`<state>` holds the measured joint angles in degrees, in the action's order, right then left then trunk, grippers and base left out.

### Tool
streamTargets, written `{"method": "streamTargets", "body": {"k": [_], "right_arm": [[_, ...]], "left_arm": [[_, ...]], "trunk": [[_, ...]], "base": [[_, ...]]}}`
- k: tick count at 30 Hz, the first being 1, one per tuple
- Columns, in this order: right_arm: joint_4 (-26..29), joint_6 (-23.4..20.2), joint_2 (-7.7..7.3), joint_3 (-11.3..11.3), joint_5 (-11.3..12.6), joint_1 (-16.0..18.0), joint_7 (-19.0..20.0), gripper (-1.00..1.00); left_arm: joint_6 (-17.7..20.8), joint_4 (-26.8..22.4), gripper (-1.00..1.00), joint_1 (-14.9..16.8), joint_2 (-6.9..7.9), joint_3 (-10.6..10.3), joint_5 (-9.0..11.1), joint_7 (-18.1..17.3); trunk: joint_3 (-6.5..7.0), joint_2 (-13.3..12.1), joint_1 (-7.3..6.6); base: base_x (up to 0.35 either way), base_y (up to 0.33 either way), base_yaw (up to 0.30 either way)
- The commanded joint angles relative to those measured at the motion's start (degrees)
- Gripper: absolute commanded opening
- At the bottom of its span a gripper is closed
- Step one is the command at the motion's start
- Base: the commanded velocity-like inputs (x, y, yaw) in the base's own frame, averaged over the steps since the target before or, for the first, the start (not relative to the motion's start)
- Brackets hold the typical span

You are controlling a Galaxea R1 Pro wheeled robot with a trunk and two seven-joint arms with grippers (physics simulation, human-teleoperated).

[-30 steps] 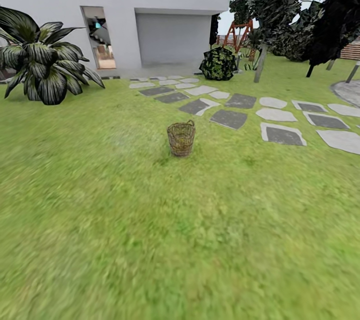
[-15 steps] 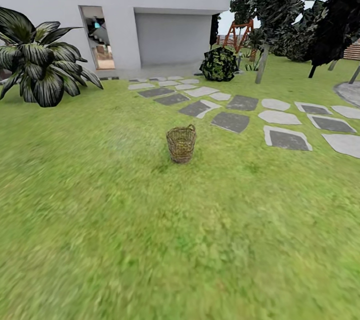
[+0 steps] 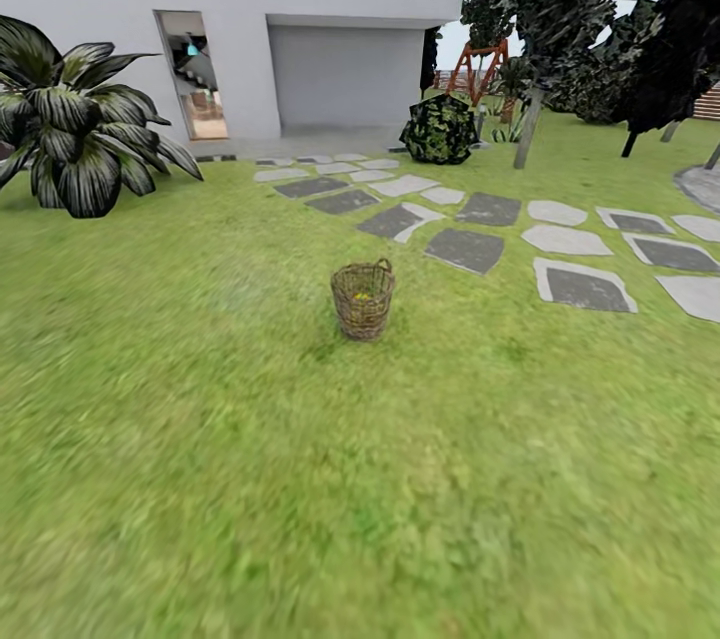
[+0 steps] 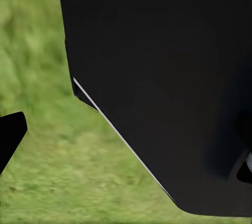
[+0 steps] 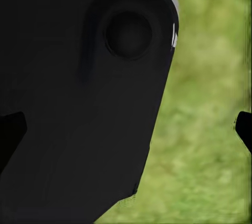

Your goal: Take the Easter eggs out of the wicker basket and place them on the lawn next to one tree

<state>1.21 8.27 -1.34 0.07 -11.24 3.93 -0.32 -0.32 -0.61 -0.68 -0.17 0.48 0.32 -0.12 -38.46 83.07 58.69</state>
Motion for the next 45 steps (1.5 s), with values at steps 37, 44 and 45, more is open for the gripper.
{"method": "streamTargets", "body": {"k": [37,44,45], "right_arm": [[-0.25,0.11,0.02,0.03,-0.59,0.02,0.01,1.0],[0.24,0.17,-0.32,0.21,-0.9,0.02,-0.03,1.0],[0.27,0.17,-0.34,0.25,-0.94,0.02,-0.03,1.0]], "left_arm": [[-0.03,-0.02,1.0,-0.01,-0.01,0.05,0.03,0.01],[-0.03,-0.03,1.0,-0.01,-0.01,0.05,0.03,0.0],[-0.03,-0.01,1.0,0.0,-0.01,0.05,0.03,0.0]], "trunk": [[-0.03,0.01,0.04],[-0.03,0.01,0.04],[-0.03,0.01,0.04]], "base": [[0.34,0.0,0.0],[0.34,0.0,0.0],[0.34,0.0,0.0]]}}
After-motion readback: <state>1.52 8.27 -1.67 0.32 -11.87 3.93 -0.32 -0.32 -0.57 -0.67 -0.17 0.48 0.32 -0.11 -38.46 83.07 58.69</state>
